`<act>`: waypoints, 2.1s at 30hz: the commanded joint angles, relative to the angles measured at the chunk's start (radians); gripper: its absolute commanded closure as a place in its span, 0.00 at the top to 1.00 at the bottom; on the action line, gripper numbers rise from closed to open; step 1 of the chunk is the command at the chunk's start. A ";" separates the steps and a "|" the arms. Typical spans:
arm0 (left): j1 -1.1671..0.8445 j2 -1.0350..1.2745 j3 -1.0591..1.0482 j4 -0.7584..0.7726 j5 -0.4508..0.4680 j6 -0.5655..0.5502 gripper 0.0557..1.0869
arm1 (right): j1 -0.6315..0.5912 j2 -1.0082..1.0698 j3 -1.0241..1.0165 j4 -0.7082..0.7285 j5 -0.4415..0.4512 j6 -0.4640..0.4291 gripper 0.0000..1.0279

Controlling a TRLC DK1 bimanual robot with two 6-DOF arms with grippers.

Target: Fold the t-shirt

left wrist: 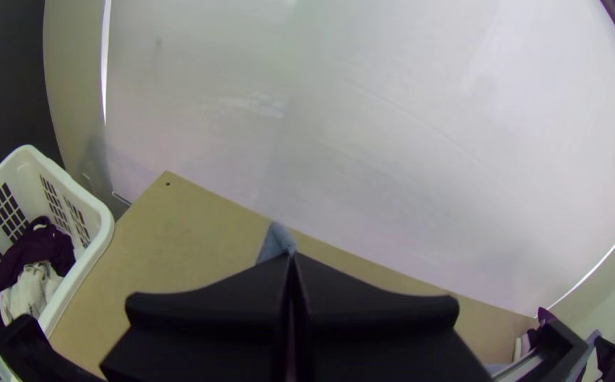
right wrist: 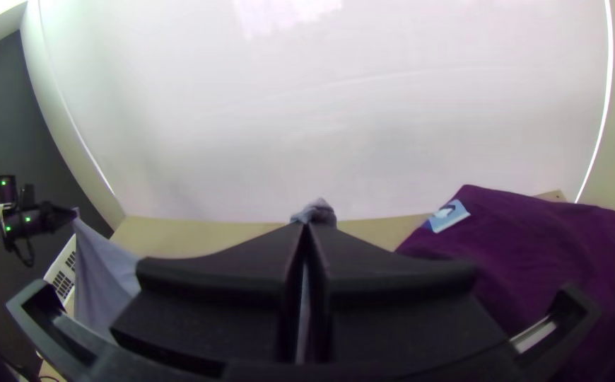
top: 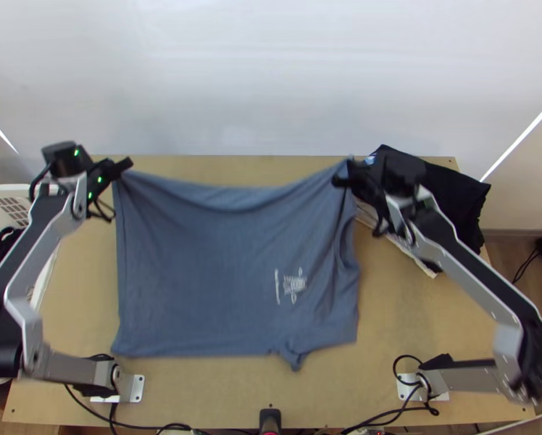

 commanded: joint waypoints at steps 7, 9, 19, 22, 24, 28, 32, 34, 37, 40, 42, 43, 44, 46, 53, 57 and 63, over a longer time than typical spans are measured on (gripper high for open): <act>0.018 0.141 0.546 -0.192 0.008 -0.044 0.03 | -0.039 0.080 0.464 -0.094 -0.023 0.013 0.03; 0.018 0.098 0.628 -0.250 0.019 -0.077 0.03 | -0.038 0.003 0.505 -0.114 -0.034 0.036 0.03; -0.052 -0.261 0.741 -0.520 0.036 -0.191 0.03 | 0.027 -0.385 0.614 -0.375 -0.088 0.045 0.03; -0.064 -0.378 0.708 -0.583 0.037 -0.202 0.03 | 0.058 -0.477 0.616 -0.483 -0.088 0.046 0.03; -0.066 -0.453 0.672 -0.597 0.037 -0.202 0.03 | 0.058 -0.523 0.619 -0.545 -0.086 0.059 0.03; -0.095 -0.550 0.658 -0.642 0.042 -0.203 0.03 | 0.061 -0.583 0.623 -0.646 -0.088 0.074 0.03; -0.109 -0.602 0.658 -0.662 0.042 -0.205 0.03 | 0.074 -0.601 0.628 -0.701 -0.088 0.082 0.03; -0.109 -0.611 0.657 -0.677 0.042 -0.208 0.03 | 0.079 -0.601 0.630 -0.714 -0.088 0.082 0.03; -0.109 -0.628 0.645 -0.691 0.042 -0.209 0.03 | 0.091 -0.596 0.633 -0.720 -0.088 0.082 0.03; -0.109 -0.643 0.640 -0.711 0.042 -0.212 0.03 | 0.105 -0.581 0.654 -0.744 -0.091 0.089 0.03; -0.107 -0.663 0.605 -0.727 0.042 -0.221 0.03 | 0.111 -0.577 0.654 -0.764 -0.091 0.102 0.03; -0.107 -0.682 0.573 -0.727 0.042 -0.226 0.03 | 0.114 -0.572 0.654 -0.781 -0.091 0.115 0.03; -0.109 -0.703 0.528 -0.727 0.042 -0.226 0.03 | 0.122 -0.564 0.654 -0.812 -0.091 0.131 0.03; -0.109 -0.741 0.433 -0.717 0.042 -0.226 0.03 | 0.128 -0.547 0.650 -0.870 -0.093 0.145 0.03; -0.110 -0.835 -0.006 -0.612 0.042 -0.208 0.03 | 0.208 -0.544 0.274 -0.715 -0.100 0.163 0.03; -0.110 -0.837 -0.259 -0.427 0.040 -0.180 0.03 | 0.213 -0.511 0.033 -0.459 -0.142 0.151 0.03; -0.112 -0.665 -0.382 -0.184 0.042 -0.126 0.03 | 0.229 -0.345 -0.068 -0.261 -0.175 0.106 0.03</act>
